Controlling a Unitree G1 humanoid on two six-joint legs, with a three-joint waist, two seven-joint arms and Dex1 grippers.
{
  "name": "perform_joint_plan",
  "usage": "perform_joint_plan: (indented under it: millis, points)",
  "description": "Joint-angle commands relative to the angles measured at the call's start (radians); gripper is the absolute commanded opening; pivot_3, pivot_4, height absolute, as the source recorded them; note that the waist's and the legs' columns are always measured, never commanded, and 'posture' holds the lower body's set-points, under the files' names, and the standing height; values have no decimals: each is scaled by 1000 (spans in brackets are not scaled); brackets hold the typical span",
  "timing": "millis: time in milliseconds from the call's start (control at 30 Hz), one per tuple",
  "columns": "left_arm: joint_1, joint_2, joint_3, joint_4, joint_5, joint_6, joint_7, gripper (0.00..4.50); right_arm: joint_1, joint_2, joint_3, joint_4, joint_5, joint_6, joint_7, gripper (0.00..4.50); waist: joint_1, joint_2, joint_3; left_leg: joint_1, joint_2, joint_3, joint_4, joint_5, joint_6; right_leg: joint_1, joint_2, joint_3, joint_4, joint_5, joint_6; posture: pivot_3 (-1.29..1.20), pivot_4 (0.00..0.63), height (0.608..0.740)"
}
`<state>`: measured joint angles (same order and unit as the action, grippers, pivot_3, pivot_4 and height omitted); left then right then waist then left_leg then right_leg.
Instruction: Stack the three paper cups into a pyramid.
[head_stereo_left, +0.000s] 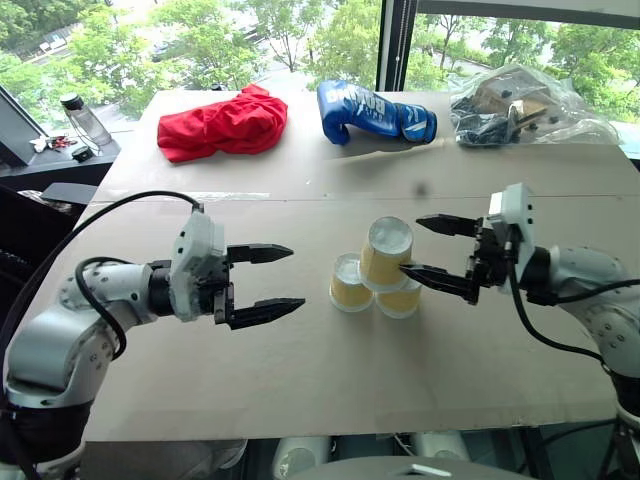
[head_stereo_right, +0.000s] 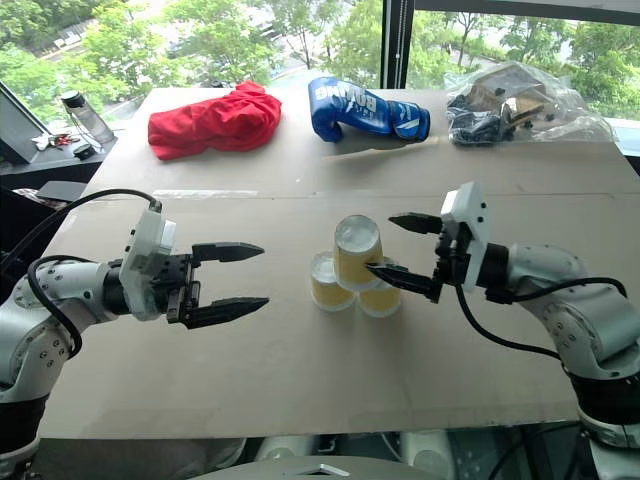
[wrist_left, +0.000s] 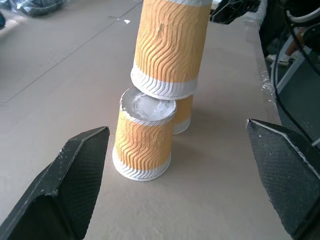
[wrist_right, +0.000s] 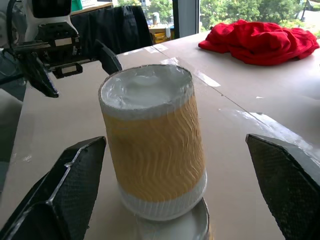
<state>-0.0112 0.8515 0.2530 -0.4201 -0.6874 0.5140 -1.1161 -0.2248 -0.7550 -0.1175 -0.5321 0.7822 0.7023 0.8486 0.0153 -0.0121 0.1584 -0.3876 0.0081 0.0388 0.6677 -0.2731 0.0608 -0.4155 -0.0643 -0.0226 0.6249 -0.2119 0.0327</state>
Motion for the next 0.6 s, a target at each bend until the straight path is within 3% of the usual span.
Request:
perform_joint_plan:
  millis: [33, 133, 300, 400, 600]
  points:
    - [69, -57, 23, -14, 17, -30, 66, 4500, 108, -80, -115, -25, -4, -17, 58, 4429, 0, 0, 0, 0, 0, 0, 0, 0, 0, 0, 0, 0, 0, 0, 0, 0, 150, 740]
    - [130, -94, -11, 5, 94, -60, 124, 4500, 248, -109, -144, 25, -129, -161, 113, 4429, 0, 0, 0, 0, 0, 0, 0, 0, 0, 0, -1, -1, 0, 0, 0, 0, 150, 740]
    - [159, -160, -87, 57, 224, -141, 214, 4500, 416, 29, -162, 276, -281, -524, 173, 4429, 0, -1, -1, 2, 0, 0, 1, 0, 0, 3, 0, -1, 0, 0, 0, 0, 150, 740]
    - [180, -180, -108, 67, 255, -172, 223, 4500, 425, 90, -163, 380, -309, -664, 204, 4429, -1, -1, -1, 3, 0, 1, 1, 0, 0, 3, 0, 0, 0, 0, 0, 0, 150, 740]
    - [199, -194, -132, 85, 313, -231, 238, 4500, 367, 142, -154, 505, -310, -735, 203, 4429, -5, 0, -1, 5, 1, 2, 0, 0, 0, 3, 1, 2, 1, 0, 0, 0, 150, 740]
